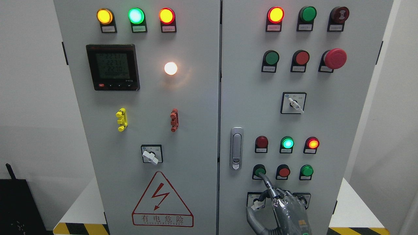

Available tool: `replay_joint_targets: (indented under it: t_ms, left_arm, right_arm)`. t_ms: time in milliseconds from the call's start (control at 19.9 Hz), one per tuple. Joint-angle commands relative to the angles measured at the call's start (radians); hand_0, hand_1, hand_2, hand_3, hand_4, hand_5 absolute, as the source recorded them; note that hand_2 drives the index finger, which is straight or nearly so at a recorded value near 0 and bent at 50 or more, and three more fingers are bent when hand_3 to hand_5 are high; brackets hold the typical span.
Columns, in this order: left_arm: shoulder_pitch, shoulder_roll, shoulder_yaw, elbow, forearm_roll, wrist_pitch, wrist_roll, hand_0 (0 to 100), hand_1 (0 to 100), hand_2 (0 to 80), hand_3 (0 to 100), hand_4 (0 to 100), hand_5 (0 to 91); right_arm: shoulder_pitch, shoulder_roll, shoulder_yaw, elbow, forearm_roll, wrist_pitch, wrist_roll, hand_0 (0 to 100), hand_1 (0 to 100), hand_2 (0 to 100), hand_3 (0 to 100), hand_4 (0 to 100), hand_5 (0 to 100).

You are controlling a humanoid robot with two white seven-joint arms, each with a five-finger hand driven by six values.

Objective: Press green start button
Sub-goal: 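Press the green push button inward with the right hand's fingers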

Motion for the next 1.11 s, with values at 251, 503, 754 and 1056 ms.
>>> replay_joint_targets:
  t_ms: [251, 503, 754, 1056]
  left_arm:
    - [0.0, 0.0, 0.0, 0.0, 0.0, 0.0, 0.0, 12, 56, 0.0, 0, 0, 0.0]
    - [0.0, 0.0, 0.0, 0.0, 0.0, 0.0, 0.0, 12, 56, 0.0, 0, 0, 0.0]
    - [0.0, 0.0, 0.0, 0.0, 0.0, 0.0, 0.0, 12, 56, 0.0, 0, 0, 0.0]
    - [0.0, 0.0, 0.0, 0.0, 0.0, 0.0, 0.0, 12, 56, 0.0, 0, 0, 0.0]
  right_arm:
    - [-0.018, 0.001, -0.019, 0.029, 0.0, 0.007, 0.004, 48, 34, 0, 59, 57, 41]
    - [-0.018, 0.001, -0.019, 0.026, -0.005, 0.007, 0.004, 48, 34, 0, 59, 57, 41]
    - [-0.01, 0.001, -0.019, 0.004, -0.014, 0.002, 0.002, 49, 34, 0, 59, 57, 41]
    - [0.017, 0.001, -0.019, -0.054, -0.028, -0.002, 0.005, 50, 34, 0, 60, 57, 41]
